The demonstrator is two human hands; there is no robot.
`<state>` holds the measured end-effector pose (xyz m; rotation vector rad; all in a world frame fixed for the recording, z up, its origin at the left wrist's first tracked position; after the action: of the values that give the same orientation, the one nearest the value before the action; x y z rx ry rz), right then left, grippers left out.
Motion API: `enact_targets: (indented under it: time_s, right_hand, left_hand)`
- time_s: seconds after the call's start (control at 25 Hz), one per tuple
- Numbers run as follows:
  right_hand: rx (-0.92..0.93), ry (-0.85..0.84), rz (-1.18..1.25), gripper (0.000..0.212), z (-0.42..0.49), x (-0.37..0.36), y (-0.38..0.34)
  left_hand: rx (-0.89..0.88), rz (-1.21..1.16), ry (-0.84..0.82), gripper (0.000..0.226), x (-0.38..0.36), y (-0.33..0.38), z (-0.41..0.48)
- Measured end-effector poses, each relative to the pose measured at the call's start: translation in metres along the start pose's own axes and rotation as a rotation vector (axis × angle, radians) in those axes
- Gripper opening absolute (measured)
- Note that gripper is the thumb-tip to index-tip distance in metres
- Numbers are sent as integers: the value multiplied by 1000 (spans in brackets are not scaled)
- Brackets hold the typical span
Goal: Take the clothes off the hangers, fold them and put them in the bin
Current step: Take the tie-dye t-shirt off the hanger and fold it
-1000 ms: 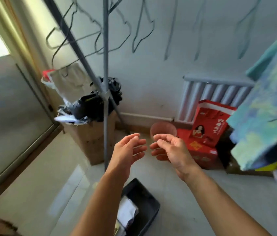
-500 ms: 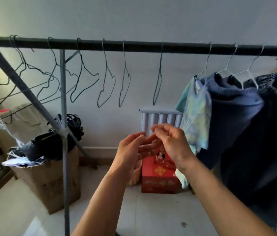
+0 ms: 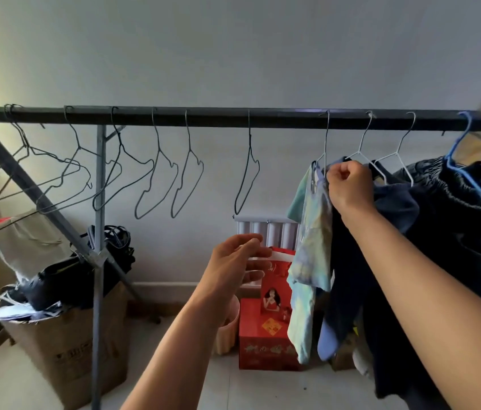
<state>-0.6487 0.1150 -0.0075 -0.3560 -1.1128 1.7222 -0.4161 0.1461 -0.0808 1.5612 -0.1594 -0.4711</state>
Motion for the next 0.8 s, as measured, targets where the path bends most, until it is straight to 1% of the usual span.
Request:
enact_targets:
  time_s: [0.04, 0.12, 0.16, 0.2, 0.28, 0.36, 0.4, 0.48, 0.56, 0.6, 0.68, 0.8]
  right_hand:
    - [-21, -20, -43, 16, 8, -2, 4]
    - [-54, -94, -124, 35, 21, -9, 10]
    - [-94, -137, -140, 41, 26, -14, 13]
    - [-135, -175, -136, 42, 31, -18, 17]
    - [-191, -217, -109, 33, 38, -25, 21]
    - [-198, -217, -81, 18, 44, -30, 23]
    - [-202, -214, -39, 15, 46, -31, 21]
    - [-220, -186, 114, 25, 44, -28, 7]
    - [-225, -175, 285, 27, 36, -20, -17]
    - [-231, -203, 368, 25, 28, -16, -28]
    - [-238, -327, 454, 22, 5, -8, -44]
    - [-171, -522, 358, 23, -33, 2, -46]
  left_hand:
    - [-14, 10, -2, 18, -5, 2, 2]
    - [-24, 3, -4, 17, -14, 3, 4]
    - [-24, -2, -5, 17, -17, 3, 4]
    - [-22, -4, -5, 17, -20, 2, 4]
    - [-19, -3, -3, 16, -23, 0, 3]
    - [-20, -8, 11, 17, -23, -1, 2]
    - [-23, -11, 16, 17, -23, 0, 1]
    - [-38, -10, 17, 18, -22, 1, 1]
    - [-69, 2, 27, 18, -22, 5, 2]
    - [-100, 11, 35, 17, -22, 7, 3]
    - [-205, 36, 56, 15, -22, 14, 6]
    - [-364, 158, 58, 21, -21, 24, 13]
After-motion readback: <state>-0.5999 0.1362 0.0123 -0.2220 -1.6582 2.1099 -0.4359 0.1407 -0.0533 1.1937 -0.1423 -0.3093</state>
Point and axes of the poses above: each hand's wrist, its own z-axis towards the middle knuckle, its own x-axis out of the back of the hand, y = z × x, the point moved 1 cm from there along z, towards the middle knuckle, and after that the axes turned 2 degrees about -z, right-handed, at the moved point
